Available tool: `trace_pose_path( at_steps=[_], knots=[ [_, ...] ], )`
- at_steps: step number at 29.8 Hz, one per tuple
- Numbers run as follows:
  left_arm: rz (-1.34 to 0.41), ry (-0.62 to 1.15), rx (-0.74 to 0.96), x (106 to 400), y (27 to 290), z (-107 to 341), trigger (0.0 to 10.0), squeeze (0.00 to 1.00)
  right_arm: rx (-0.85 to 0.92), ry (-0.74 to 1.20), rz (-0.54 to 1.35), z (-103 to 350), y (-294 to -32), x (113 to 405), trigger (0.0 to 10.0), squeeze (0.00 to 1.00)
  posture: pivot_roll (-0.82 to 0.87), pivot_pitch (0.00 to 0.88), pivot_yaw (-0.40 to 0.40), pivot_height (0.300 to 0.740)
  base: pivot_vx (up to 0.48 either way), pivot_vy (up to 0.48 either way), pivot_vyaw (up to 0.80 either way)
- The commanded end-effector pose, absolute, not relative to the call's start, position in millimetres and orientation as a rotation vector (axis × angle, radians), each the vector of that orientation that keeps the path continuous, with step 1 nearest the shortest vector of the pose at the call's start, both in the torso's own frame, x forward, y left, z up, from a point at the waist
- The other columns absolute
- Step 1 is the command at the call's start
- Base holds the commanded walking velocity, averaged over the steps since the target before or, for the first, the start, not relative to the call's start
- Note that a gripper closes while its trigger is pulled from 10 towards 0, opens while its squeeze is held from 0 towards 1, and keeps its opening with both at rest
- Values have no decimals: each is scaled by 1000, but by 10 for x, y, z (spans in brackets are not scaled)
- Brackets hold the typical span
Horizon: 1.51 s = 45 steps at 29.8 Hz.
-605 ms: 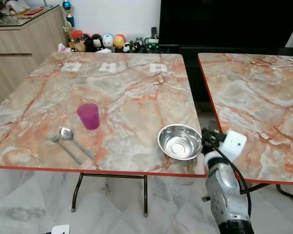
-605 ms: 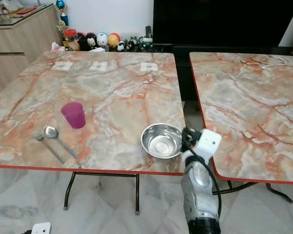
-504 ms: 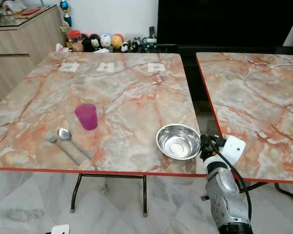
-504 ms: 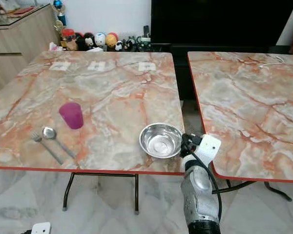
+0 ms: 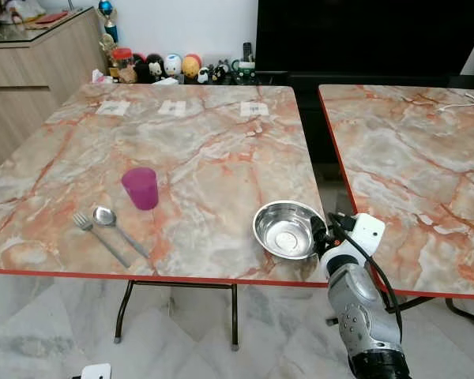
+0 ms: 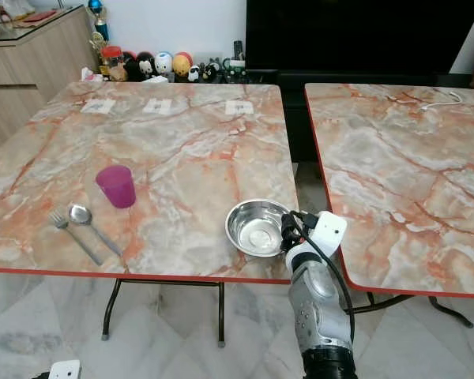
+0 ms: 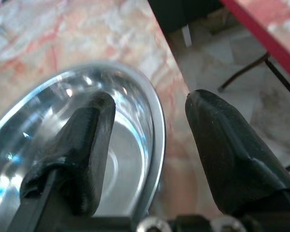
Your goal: Setting the table
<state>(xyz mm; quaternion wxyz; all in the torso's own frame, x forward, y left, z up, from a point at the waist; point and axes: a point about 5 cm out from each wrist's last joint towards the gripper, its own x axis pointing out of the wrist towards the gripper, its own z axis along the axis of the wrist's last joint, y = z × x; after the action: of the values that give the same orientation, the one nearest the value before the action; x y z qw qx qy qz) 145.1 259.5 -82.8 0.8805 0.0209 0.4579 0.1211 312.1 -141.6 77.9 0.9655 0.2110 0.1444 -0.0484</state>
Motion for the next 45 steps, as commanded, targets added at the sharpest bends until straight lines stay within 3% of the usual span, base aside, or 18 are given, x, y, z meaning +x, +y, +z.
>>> trace_pose_path(
  at_steps=[1,9,10,37,45],
  knots=[
    [255,969,49,1399,2609,-843,10000,0,429,352,-105,686,-1398,3078,10000,0,-63,0,12,740,0,0,0],
    [254,968,56,1397,2614,-842,10000,0,424,388,-64,674,-1341,3085,10000,0,-63,0,11,740,0,0,0],
    [257,965,54,1398,2619,-839,10000,0,431,383,-61,683,-1335,3091,0,0,-63,0,11,740,0,0,0],
    [232,973,73,1403,2582,-850,10000,0,418,367,-89,717,-1363,3117,0,0,-62,0,9,740,0,0,0],
    [218,973,87,1450,2521,-853,10000,0,452,199,-112,866,-1433,3148,0,0,-65,0,12,740,0,0,0]
  ],
)
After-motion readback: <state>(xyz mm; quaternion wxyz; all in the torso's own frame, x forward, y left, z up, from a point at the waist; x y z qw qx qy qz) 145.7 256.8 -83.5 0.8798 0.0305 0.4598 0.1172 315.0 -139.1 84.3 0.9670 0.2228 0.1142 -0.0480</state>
